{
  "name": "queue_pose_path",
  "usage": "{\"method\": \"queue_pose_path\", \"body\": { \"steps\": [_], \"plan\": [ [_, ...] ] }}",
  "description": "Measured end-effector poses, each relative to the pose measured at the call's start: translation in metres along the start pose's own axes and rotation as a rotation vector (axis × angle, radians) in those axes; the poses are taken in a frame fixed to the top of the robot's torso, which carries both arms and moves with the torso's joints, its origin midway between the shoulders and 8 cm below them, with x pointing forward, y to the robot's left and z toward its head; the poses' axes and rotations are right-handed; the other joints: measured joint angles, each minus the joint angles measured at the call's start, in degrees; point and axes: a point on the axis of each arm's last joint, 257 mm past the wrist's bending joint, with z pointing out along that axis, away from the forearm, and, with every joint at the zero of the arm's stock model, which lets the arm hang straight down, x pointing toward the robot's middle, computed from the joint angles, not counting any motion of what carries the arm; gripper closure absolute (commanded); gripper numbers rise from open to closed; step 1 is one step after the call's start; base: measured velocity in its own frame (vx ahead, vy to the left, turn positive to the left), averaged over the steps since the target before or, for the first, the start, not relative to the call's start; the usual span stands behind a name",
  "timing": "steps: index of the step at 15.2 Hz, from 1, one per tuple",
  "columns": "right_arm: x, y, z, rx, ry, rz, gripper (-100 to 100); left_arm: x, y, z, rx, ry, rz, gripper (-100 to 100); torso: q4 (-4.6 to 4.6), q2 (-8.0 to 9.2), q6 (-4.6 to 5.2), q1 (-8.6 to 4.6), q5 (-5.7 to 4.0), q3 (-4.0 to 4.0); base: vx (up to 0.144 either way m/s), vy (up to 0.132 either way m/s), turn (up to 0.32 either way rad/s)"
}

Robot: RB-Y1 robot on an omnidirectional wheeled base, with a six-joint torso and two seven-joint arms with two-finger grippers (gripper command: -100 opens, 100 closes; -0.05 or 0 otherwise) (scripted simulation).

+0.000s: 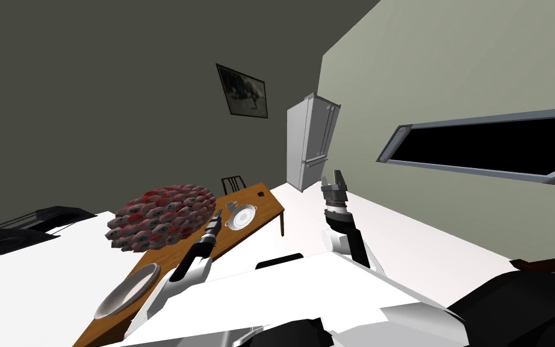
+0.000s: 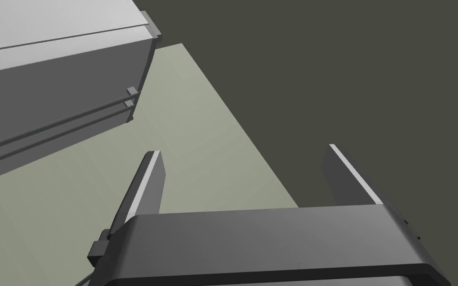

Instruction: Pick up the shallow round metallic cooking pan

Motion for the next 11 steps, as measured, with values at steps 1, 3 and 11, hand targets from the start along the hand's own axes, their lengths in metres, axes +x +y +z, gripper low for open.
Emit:
{"method": "queue_pose_path", "body": {
  "steps": [1,3,11],
  "plan": [
    [0.000,0.000,0.000,0.000,0.000,0.000,0,0.000,0.009,0.001,-0.027,-0.002,-0.006,-100,0.00,-0.01,0.00,0.01,0.00,0.00,0.013,-0.006,-0.103],
    [0.000,0.000,0.000,0.000,0.000,0.000,0,0.000,0.029,0.002,-0.082,-0.006,-0.024,-100,0.00,-0.01,-0.01,0.02,0.01,-0.01,0.014,-0.005,-0.063],
    [0.000,0.000,0.000,0.000,0.000,0.000,0,0.006,0.111,-0.006,-0.298,-0.019,-0.109,-100,-0.02,-0.07,0.00,0.06,0.01,-0.04,0.023,0.000,-0.070]
  ]
}}
